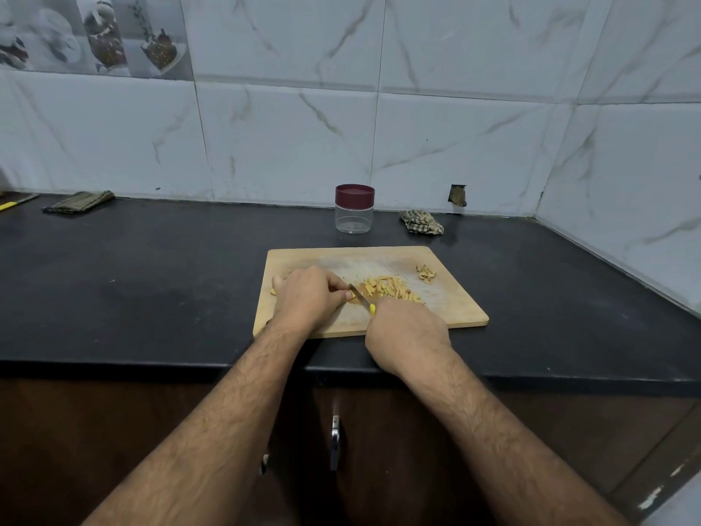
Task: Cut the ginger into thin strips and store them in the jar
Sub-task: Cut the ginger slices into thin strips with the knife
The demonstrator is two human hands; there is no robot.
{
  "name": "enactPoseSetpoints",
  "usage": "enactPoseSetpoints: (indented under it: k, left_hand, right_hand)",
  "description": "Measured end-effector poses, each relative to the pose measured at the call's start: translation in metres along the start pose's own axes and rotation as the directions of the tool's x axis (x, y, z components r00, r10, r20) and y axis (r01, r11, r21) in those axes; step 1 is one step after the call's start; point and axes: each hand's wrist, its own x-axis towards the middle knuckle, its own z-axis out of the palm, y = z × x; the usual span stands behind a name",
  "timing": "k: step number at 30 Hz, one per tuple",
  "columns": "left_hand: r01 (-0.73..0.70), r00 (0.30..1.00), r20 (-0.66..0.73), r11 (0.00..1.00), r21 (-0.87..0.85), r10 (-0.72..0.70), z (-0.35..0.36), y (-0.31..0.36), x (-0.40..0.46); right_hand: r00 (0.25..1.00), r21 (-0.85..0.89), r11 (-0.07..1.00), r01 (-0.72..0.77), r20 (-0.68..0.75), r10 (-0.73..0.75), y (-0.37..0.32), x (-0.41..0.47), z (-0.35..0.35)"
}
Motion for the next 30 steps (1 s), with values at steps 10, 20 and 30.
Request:
enactPoseSetpoints:
  k: [10,20,30]
  left_hand:
    - [0.006,1.0,0.022,1.0,0.003,-0.006,-0.001,0.0,0.001]
    - [0.005,0.999,0.033,1.0,0.013,-0.006,-0.002,0.002,0.0]
    - [0.004,1.0,0.023,1.0,0.006,-0.004,-0.002,0.002,-0.002]
  right_hand:
    - [0.998,0.02,1.0,-0.006,0.065,0.004,-0.004,0.001,-0.002]
    - [0.997,0.0,0.999,-0.037,0.073,0.037,0.008,-0.012,0.001]
    - [0.998,0.038,0.999,-0.028,0.063,0.025,-0.001,-0.004,0.0]
